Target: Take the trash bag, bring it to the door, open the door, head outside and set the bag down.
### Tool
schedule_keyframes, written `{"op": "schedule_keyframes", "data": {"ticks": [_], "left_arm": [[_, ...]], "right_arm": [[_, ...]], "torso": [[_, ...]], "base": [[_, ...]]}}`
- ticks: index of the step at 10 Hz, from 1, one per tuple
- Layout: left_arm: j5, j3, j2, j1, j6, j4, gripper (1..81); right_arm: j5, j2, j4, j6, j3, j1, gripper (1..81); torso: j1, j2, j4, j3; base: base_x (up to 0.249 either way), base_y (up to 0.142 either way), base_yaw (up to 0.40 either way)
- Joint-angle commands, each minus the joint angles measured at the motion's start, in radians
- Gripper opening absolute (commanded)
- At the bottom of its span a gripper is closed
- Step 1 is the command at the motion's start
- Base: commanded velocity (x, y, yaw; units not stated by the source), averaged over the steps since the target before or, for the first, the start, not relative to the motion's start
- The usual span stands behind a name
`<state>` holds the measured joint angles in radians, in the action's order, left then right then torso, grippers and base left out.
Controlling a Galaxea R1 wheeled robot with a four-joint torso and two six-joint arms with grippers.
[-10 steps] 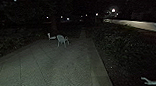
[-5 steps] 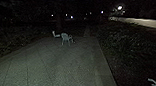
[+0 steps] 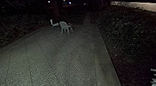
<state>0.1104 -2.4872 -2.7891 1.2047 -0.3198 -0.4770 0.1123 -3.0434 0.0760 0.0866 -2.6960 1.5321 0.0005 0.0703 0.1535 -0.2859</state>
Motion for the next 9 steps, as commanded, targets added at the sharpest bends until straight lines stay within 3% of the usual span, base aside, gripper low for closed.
{"op": "schedule_keyframes", "data": {"ticks": [1, 3, 4, 5, 7, 8, 9], "left_arm": [[0.171, 0.053, 0.127, -0.226, -0.004, -0.136, 1.0], [0.262, 0.031, 0.164, -0.343, -0.004, -0.187, 1.0], [0.304, 0.018, 0.172, -0.391, -0.004, -0.207, 1.0], [0.328, 0.001, 0.172, -0.426, -0.004, -0.218, 1.0], [0.345, -0.038, 0.164, -0.474, -0.004, -0.244, 1.0], [0.357, -0.050, 0.163, -0.499, -0.002, -0.244, 1.0], [0.379, -0.061, 0.163, -0.529, -0.004, -0.245, 1.0]], "right_arm": [[-0.057, -0.013, 0.016, -0.005, 0.025, -0.022, 81.1], [-0.056, -0.013, 0.013, -0.005, 0.025, -0.022, 81.1], [-0.056, -0.013, 0.013, -0.005, 0.025, -0.020, 81.1], [-0.056, -0.013, 0.011, -0.005, 0.025, -0.019, 81.1], [-0.056, -0.014, 0.013, -0.005, 0.027, -0.019, 81.1], [-0.056, -0.014, 0.013, -0.005, 0.027, -0.016, 81.1], [-0.056, -0.014, 0.013, -0.005, 0.027, -0.019, 81.1]], "torso": [[0.000, 0.000, 0.000, 0.002], [0.000, 0.000, 0.093, -0.015], [0.000, 0.000, 0.104, -0.063], [0.001, 0.000, 0.118, -0.078], [0.001, -0.001, 0.157, -0.122], [0.001, -0.001, 0.230, -0.223], [0.001, -0.001, 0.136, -0.108]], "base": [[0.000, 0.000, 0.000], [0.000, 0.000, 0.000], [0.000, 0.000, 0.000], [0.000, 0.000, 0.000], [0.000, 0.000, 0.000], [0.000, 0.000, 0.000], [0.000, 0.000, 0.000]]}}
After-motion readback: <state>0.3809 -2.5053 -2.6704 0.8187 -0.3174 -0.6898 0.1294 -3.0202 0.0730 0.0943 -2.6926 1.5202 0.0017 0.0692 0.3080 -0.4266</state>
